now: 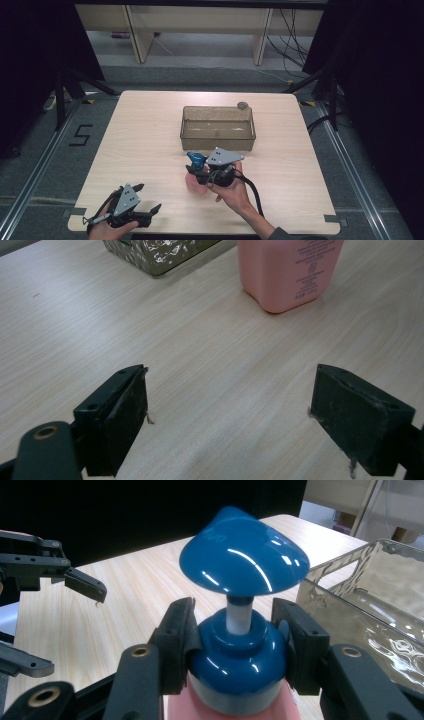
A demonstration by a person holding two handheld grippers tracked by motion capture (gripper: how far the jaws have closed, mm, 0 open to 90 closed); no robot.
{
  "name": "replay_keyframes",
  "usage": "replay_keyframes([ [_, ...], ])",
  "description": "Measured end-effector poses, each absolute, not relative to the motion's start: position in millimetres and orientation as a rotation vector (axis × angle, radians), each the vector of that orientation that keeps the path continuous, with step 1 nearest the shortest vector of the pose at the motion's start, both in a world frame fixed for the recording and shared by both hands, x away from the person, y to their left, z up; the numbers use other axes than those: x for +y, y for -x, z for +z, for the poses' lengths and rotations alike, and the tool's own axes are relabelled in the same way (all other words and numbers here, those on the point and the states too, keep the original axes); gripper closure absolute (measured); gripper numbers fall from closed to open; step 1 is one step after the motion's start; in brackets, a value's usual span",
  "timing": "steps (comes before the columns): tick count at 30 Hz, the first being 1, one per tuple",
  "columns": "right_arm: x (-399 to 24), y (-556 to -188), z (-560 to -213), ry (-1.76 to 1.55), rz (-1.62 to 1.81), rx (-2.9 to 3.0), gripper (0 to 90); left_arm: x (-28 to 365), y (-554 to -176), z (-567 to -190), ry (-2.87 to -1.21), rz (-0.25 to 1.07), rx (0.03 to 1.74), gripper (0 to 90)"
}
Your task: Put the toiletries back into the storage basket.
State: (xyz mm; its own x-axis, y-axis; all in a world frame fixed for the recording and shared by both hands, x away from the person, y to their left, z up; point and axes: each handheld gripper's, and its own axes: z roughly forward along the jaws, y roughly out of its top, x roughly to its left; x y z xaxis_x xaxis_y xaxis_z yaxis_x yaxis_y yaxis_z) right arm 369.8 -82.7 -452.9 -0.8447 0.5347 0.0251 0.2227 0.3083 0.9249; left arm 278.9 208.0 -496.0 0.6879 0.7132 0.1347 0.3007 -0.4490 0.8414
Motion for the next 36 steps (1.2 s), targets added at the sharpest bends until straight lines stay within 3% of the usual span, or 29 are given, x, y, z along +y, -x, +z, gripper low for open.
replay_keyframes([
  [36,-94,-383,-427,-0.736,1.518,2.255,53.9,209,-279,-496,-2.041,0.612,0.791,14.7],
])
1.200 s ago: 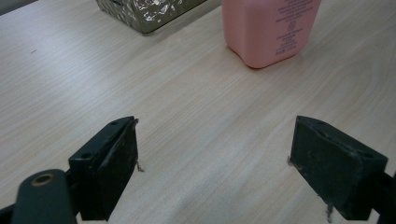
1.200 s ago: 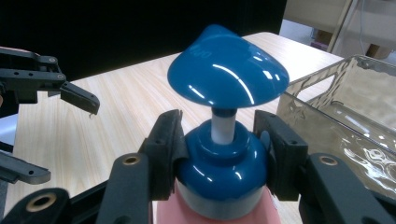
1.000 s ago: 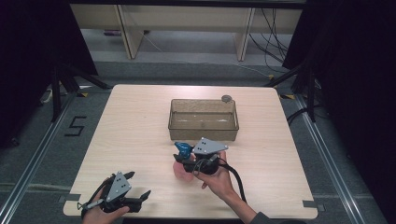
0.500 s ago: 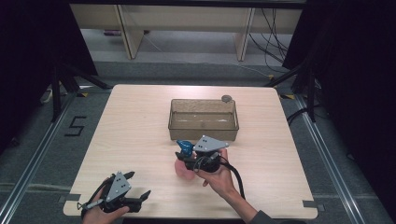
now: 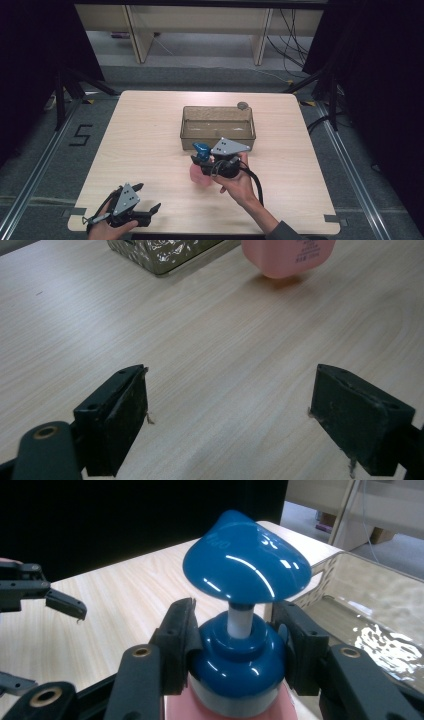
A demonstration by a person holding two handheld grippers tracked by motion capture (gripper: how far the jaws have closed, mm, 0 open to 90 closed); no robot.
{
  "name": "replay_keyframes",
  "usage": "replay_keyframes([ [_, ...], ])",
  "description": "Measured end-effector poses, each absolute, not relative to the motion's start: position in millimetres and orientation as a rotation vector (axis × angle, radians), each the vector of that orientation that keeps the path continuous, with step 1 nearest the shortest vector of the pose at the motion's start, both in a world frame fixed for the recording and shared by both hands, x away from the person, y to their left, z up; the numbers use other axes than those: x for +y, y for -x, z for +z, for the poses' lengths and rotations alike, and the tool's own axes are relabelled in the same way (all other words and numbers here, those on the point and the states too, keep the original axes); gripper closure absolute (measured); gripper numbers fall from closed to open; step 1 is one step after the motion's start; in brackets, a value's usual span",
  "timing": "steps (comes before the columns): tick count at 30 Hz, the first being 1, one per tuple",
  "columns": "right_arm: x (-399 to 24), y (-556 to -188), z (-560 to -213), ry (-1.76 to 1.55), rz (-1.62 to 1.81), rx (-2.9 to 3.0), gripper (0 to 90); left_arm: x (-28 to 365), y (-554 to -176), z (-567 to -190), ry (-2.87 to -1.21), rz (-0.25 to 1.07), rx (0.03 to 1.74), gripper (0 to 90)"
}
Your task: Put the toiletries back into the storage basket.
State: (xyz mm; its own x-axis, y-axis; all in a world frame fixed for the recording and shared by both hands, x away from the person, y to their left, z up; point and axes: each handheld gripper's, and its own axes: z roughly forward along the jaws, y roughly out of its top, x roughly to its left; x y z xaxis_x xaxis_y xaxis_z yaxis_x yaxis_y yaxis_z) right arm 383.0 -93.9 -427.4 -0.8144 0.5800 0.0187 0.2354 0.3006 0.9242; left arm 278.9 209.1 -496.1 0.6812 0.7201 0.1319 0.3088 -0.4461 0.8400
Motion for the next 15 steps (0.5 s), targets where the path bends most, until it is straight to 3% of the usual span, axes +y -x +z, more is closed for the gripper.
replay_keyframes([
  [15,-106,-399,-405,-0.809,1.512,2.218,53.9,210,-280,-496,-2.032,0.610,0.791,14.7],
])
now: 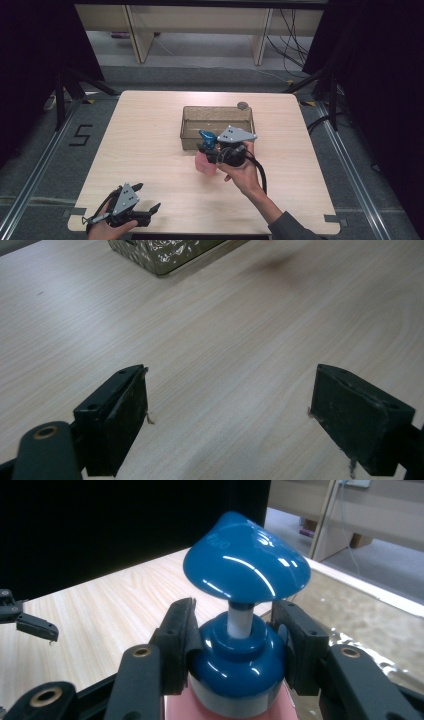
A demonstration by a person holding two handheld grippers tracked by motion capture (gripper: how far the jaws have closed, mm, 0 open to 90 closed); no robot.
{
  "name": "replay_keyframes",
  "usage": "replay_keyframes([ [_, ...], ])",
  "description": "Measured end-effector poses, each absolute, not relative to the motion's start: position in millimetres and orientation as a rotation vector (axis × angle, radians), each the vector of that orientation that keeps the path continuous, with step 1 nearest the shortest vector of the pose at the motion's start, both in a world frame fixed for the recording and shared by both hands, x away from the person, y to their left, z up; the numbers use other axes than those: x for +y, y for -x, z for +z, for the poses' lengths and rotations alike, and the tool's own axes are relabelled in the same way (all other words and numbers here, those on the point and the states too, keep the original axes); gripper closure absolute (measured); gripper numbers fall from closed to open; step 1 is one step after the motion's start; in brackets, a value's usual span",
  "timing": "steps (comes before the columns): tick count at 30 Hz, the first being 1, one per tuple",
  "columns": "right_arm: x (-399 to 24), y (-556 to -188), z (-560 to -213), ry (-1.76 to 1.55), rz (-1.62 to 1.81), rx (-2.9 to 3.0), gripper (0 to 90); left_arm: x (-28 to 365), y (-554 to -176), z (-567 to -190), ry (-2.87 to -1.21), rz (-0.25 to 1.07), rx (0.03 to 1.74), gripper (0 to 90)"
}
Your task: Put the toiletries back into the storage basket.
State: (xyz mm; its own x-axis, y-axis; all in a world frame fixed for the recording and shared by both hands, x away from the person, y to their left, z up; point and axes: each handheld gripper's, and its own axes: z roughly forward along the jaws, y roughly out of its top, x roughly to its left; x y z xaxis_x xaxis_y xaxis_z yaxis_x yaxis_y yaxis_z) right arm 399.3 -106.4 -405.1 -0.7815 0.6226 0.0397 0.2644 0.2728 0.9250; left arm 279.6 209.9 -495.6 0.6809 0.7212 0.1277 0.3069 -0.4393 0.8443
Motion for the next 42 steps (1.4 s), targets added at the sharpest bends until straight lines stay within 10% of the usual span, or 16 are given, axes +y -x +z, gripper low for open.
replay_keyframes([
  [42,-145,-446,-353,-0.885,1.454,2.101,53.9,210,-279,-495,-2.030,0.612,0.793,14.6],
])
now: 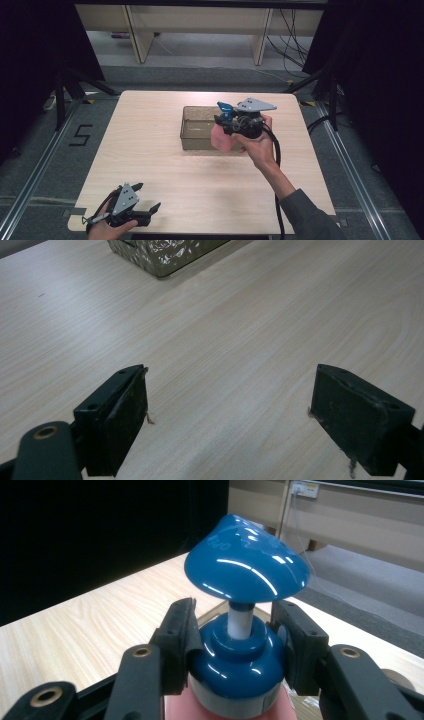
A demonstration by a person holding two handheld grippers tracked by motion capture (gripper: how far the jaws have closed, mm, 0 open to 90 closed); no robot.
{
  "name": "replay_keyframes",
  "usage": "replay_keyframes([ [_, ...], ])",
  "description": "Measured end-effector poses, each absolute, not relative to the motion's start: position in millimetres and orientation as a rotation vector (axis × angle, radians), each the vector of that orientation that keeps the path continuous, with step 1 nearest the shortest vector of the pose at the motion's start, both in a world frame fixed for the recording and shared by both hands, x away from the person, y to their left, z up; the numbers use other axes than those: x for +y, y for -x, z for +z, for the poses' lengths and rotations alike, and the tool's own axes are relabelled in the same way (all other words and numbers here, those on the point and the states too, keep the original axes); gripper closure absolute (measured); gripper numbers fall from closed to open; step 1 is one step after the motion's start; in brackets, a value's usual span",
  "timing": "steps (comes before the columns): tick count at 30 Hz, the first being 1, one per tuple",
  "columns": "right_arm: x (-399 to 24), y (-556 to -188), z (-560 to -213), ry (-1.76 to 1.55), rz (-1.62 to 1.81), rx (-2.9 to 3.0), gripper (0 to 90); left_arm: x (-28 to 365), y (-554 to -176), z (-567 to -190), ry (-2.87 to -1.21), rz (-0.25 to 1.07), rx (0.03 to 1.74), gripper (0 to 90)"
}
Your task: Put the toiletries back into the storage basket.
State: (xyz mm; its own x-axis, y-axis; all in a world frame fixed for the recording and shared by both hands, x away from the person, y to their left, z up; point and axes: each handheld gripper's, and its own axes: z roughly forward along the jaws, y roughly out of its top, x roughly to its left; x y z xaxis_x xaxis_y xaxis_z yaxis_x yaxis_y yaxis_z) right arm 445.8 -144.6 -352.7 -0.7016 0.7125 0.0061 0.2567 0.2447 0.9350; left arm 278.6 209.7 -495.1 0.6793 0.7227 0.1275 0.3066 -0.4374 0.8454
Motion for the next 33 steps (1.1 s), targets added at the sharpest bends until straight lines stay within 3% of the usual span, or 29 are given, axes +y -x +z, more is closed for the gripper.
replay_keyframes([
  [19,-169,-479,-348,-1.009,1.391,2.011,54.0,209,-279,-496,-2.036,0.597,0.785,14.7],
  [33,-178,-509,-367,-1.091,1.326,1.962,54.0,209,-280,-496,-2.039,0.597,0.780,14.7],
])
